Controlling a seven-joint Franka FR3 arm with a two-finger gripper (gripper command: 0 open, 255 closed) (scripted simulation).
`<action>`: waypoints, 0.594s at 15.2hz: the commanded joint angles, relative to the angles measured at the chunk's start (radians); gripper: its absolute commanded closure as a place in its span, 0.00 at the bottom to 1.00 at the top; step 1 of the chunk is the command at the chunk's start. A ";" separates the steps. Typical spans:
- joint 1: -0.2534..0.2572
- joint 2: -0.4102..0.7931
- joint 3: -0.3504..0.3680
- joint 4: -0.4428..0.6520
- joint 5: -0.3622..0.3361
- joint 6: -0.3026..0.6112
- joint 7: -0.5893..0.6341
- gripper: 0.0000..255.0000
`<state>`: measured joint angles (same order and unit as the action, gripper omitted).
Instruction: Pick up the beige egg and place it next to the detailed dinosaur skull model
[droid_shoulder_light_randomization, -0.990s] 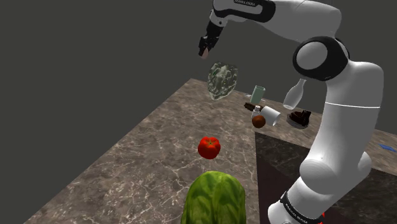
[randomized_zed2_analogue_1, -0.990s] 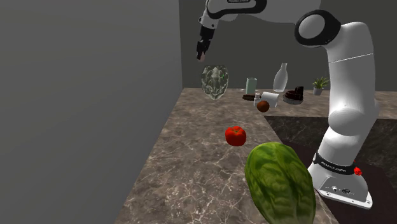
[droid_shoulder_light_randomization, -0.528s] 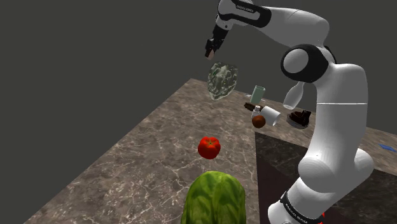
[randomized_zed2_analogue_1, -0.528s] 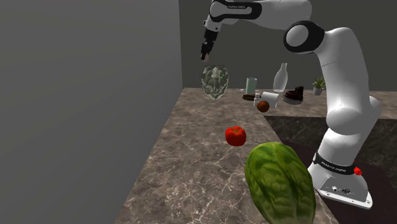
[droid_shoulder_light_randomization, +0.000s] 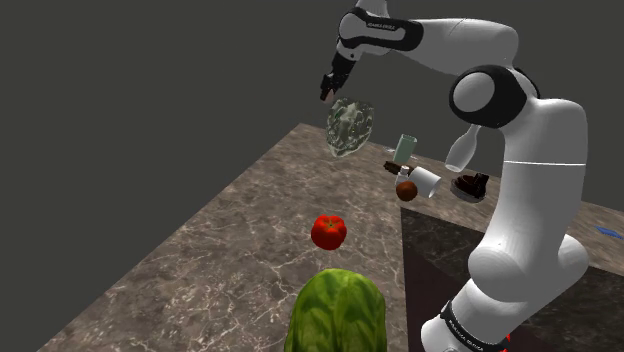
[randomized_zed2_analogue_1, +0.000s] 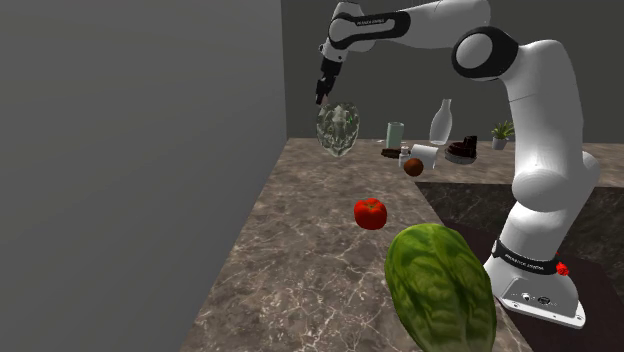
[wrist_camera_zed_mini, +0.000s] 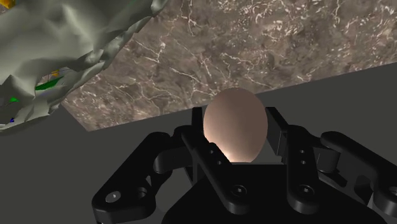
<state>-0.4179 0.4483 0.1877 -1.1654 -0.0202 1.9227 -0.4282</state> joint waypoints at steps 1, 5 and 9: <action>-0.004 -0.011 0.000 -0.046 0.002 0.036 -0.002 1.00; -0.008 -0.021 0.000 -0.116 0.005 0.096 -0.005 1.00; -0.010 -0.025 0.000 -0.176 0.006 0.152 -0.007 1.00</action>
<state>-0.4280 0.4200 0.1877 -1.3340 -0.0137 2.0628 -0.4345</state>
